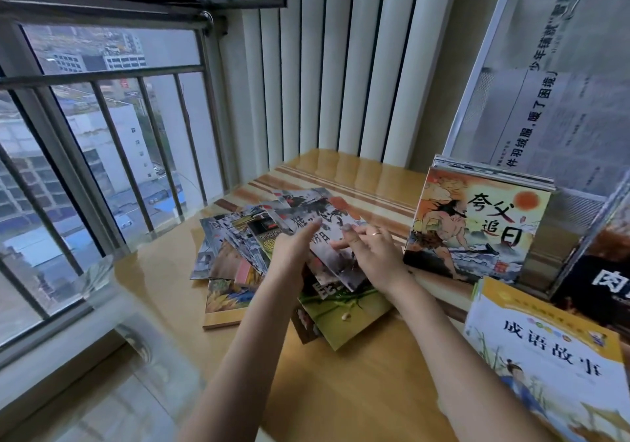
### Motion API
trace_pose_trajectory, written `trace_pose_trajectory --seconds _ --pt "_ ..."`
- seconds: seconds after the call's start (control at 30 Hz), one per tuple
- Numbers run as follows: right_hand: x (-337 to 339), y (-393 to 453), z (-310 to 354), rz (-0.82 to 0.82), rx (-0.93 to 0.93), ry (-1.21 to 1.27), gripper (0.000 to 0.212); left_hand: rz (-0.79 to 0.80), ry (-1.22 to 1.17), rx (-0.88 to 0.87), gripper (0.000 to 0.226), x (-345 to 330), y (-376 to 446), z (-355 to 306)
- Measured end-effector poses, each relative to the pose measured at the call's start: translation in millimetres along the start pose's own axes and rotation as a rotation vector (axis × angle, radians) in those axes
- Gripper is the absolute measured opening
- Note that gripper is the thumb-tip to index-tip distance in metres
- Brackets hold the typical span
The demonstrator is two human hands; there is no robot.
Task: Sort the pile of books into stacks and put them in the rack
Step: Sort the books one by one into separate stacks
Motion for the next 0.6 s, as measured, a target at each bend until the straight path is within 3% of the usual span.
trace_pose_trajectory --seconds 0.1,0.17,0.23,0.3,0.37,0.47,0.6 --pt "-6 -2 -6 0.124 -0.099 0.249 0.082 -0.147 0.009 -0.063 0.023 3 2 3" --pt "-8 -2 -10 0.145 -0.152 0.354 0.065 -0.152 -0.048 -0.08 0.019 3 4 6" --pt "3 6 -15 -0.028 -0.103 0.282 0.051 -0.125 -0.091 -0.104 0.006 4 2 7" --pt "15 14 -27 -0.216 -0.11 0.145 0.049 -0.049 -0.13 -0.141 0.015 4 0 7" --pt "19 16 -36 -0.238 -0.163 0.081 0.061 0.033 -0.145 -0.173 0.02 4 -2 7" --pt "23 11 -35 -0.223 -0.237 0.179 0.074 0.087 -0.13 -0.206 0.015 7 -4 5" --pt "41 8 -34 -0.323 -0.316 0.358 0.055 0.118 -0.2 -0.207 0.014 8 -7 3"
Point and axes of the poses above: each hand's wrist, its own y-axis towards the middle knuckle, its own x-axis out of the back of the hand, z = x × y, the point moved 7 cm from there along y, towards the middle knuckle, and after that the axes turned 14 degrees about -z, right-handed, at the moved point
